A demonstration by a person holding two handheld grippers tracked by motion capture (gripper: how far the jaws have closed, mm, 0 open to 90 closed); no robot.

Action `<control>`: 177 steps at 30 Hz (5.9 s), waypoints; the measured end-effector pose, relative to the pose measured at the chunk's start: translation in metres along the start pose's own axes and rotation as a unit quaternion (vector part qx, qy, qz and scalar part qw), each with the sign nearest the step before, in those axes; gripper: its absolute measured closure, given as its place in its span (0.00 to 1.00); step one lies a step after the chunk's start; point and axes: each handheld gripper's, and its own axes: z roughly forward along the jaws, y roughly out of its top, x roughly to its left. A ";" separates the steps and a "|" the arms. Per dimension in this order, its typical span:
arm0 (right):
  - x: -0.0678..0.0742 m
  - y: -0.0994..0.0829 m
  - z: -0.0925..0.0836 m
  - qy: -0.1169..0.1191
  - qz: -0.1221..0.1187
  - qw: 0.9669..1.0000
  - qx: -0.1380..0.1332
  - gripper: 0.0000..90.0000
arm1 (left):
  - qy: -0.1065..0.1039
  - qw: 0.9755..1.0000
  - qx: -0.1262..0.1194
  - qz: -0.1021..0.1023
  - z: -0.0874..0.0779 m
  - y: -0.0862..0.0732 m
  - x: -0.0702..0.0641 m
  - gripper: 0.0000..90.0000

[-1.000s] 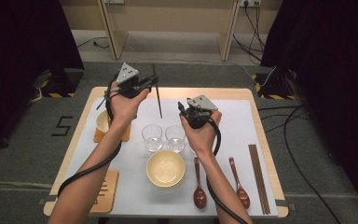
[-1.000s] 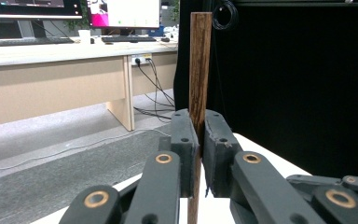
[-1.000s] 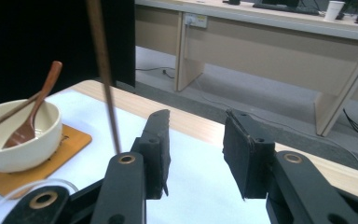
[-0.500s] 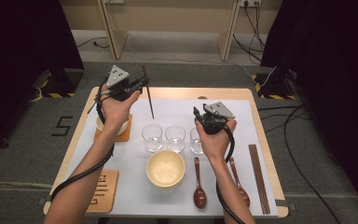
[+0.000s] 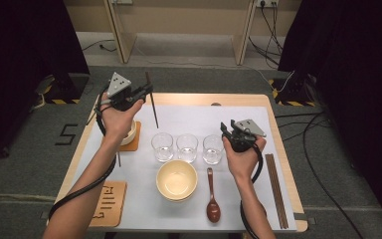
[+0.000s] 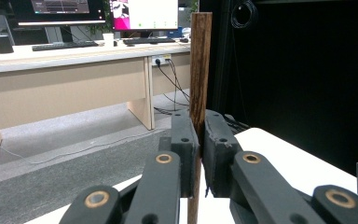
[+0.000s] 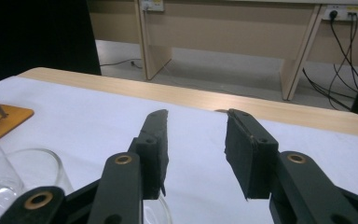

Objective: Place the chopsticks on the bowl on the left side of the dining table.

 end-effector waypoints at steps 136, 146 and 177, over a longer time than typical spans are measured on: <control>-0.024 -0.042 -0.035 -0.027 0.042 0.999 0.006 0.64 | -0.010 1.000 0.022 0.013 -0.140 -0.052 -0.012 0.93; -0.022 -0.043 -0.035 -0.025 0.042 0.999 0.007 0.64 | -0.006 1.000 0.021 0.011 -0.157 -0.055 -0.014 0.93; -0.022 -0.043 -0.036 -0.027 0.043 0.999 0.006 0.64 | 0.010 0.999 0.039 0.003 -0.187 -0.059 -0.011 0.93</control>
